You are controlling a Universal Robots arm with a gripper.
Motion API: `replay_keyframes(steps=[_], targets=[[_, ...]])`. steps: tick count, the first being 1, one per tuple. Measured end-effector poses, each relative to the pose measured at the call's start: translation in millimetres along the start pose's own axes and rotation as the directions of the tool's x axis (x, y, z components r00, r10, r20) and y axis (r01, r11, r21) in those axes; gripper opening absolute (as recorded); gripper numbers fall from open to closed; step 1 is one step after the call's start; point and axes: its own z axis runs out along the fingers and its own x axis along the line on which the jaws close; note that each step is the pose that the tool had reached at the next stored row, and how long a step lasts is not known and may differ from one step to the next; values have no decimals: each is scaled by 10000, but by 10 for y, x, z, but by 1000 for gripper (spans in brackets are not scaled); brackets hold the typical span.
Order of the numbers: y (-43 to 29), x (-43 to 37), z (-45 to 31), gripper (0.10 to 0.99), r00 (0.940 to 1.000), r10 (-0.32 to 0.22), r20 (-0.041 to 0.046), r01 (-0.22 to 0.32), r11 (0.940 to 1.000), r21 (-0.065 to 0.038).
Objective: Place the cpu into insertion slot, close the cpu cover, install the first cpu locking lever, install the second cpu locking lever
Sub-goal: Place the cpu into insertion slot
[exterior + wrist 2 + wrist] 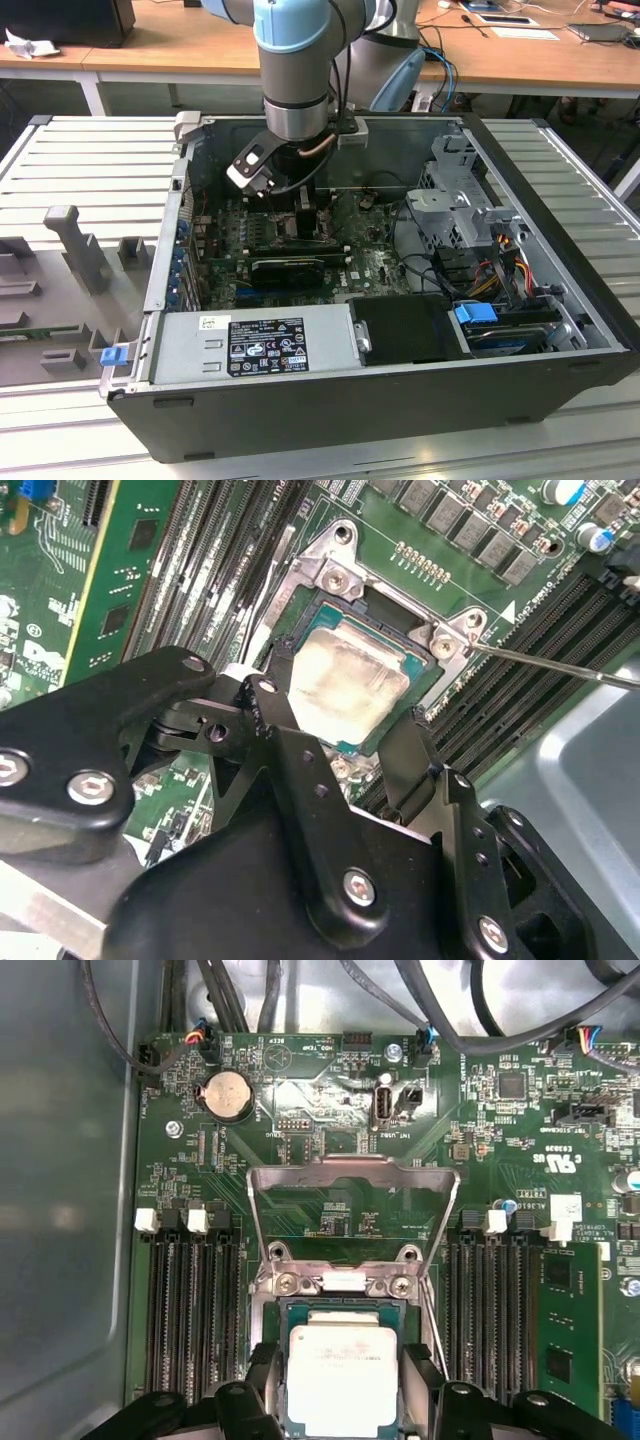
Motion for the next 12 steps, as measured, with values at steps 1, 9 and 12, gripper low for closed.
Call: replay_keyframes(steps=[1,9,12], targets=[[2,0,-18,608,10000,0,0,0,10000,0],[8,-16,-90,345,10000,2,6,-2,10000,2],[9,-25,-109,106,10000,2,5,-2,10000,1]])
